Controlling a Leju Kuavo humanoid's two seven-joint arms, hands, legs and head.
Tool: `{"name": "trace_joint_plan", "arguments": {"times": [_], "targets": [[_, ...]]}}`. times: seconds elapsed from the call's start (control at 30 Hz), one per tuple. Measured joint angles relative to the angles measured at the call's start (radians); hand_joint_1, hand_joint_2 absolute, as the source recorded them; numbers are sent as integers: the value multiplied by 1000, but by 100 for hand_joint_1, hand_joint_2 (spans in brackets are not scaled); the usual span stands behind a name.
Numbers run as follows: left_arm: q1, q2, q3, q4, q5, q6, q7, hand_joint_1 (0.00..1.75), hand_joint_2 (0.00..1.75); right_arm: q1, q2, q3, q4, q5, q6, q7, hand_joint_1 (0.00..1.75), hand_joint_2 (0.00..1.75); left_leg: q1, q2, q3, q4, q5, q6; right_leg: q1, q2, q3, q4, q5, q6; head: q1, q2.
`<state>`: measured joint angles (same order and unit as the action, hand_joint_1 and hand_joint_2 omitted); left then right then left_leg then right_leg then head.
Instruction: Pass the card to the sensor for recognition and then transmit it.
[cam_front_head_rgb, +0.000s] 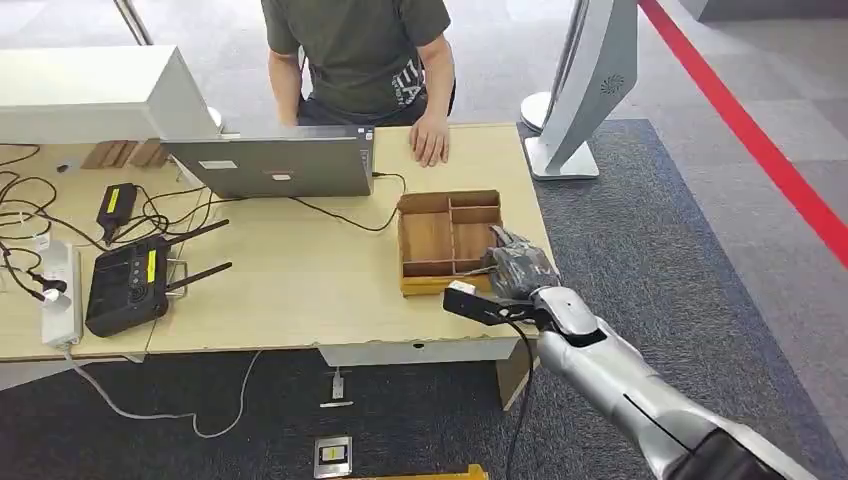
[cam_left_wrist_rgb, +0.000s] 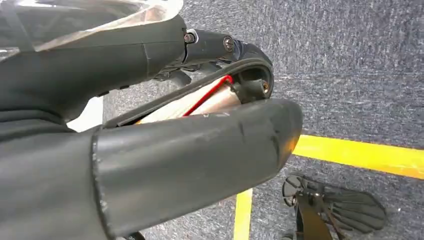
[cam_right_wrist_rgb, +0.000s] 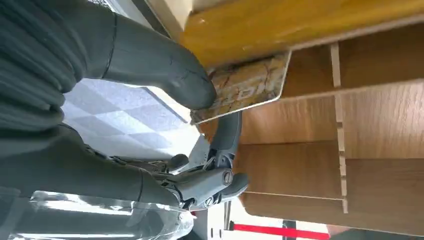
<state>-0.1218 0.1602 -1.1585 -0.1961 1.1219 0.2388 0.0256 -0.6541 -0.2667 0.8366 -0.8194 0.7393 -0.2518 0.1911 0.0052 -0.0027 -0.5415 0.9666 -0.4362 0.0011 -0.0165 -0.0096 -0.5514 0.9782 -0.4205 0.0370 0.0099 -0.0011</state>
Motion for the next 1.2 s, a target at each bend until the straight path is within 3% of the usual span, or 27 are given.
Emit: {"name": "trace_joint_plan", "arguments": {"times": [1.2], "targets": [[0,-2,0,0,-3,1,-6,0,0,20,-25,-1,-40,-19,3,1,175,175,0,0,1,0,0,0,0,0,0,0,0,0,0,0]]}}
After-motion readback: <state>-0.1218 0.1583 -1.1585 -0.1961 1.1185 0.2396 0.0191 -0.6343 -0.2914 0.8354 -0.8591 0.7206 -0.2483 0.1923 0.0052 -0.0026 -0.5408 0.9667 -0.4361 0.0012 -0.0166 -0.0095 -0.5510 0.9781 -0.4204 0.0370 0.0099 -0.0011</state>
